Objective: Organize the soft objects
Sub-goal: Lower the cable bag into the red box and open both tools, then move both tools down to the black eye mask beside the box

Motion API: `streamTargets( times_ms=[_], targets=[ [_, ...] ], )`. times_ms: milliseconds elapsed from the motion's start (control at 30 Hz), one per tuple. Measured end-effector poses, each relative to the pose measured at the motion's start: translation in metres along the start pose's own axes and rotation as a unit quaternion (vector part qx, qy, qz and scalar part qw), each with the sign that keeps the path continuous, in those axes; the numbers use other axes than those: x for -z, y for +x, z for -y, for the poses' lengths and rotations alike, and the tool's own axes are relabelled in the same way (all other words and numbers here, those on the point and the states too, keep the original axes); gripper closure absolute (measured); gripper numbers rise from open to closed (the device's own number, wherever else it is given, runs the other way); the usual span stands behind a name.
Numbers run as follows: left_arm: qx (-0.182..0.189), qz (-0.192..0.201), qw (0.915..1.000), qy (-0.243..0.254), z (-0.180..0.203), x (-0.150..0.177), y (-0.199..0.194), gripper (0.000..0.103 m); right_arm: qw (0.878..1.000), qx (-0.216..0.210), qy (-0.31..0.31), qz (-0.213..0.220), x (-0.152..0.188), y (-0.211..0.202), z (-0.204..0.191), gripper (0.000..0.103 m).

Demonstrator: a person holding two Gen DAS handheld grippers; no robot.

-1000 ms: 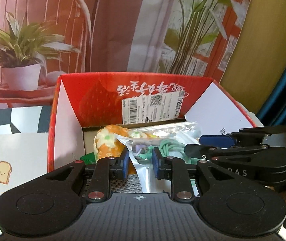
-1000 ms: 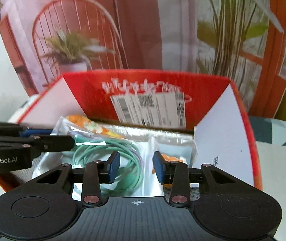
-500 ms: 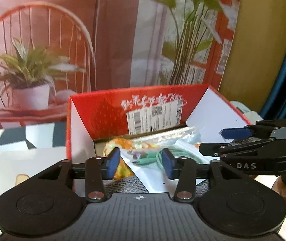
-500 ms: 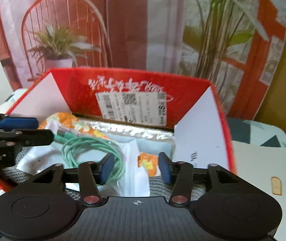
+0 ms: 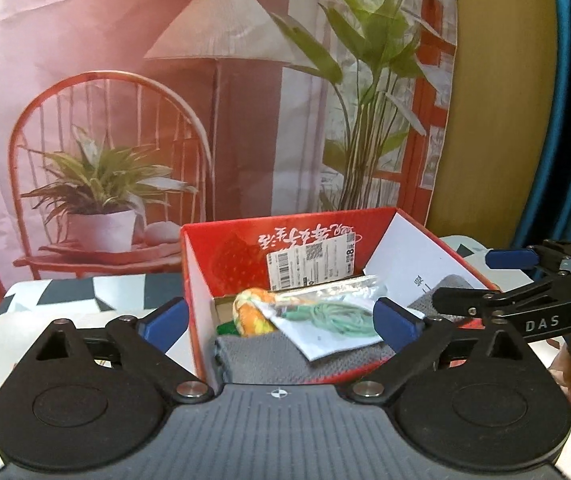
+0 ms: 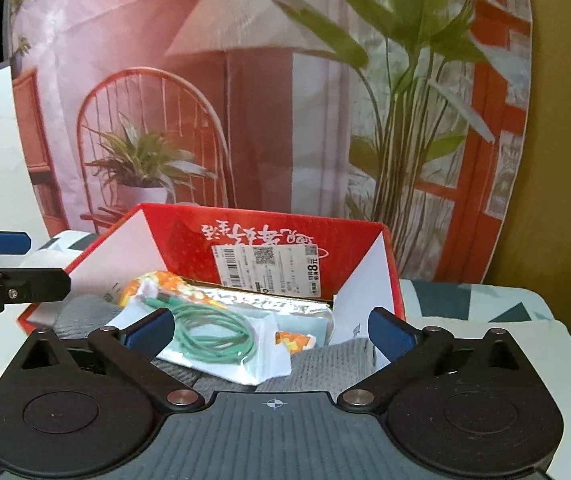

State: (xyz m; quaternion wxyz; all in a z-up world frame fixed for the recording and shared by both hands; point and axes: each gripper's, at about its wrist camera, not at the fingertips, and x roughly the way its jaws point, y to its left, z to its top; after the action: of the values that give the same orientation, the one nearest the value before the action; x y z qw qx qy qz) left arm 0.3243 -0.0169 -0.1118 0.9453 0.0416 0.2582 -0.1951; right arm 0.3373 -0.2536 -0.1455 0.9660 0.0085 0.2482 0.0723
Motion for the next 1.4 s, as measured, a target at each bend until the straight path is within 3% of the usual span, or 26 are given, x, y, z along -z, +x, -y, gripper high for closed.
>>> streamTargets(
  times_ms=[333, 667, 1033, 1400],
  targets=[
    [-0.013, 0.011, 0.9998, -0.003, -0.001, 0.038, -0.044, 0.003, 0.999, -0.018, 0.008, 0.041, 0.031, -0.043, -0.005, 0.0],
    [-0.017, -0.018, 0.9993, -0.027, -0.002, 0.082, -0.057, 0.003, 0.998, -0.02, 0.018, 0.061, 0.07, -0.07, -0.009, 0.0],
    [-0.021, -0.051, 0.9977, -0.04, -0.002, 0.117, -0.052, 0.003, 0.999, -0.005, 0.033, 0.03, 0.125, -0.069, -0.008, 0.0],
    [-0.007, -0.087, 0.9946, -0.056, 0.003, 0.148, -0.047, 0.004, 1.0, 0.015, 0.007, -0.001, 0.172, -0.065, -0.018, 0.0]
  ],
)
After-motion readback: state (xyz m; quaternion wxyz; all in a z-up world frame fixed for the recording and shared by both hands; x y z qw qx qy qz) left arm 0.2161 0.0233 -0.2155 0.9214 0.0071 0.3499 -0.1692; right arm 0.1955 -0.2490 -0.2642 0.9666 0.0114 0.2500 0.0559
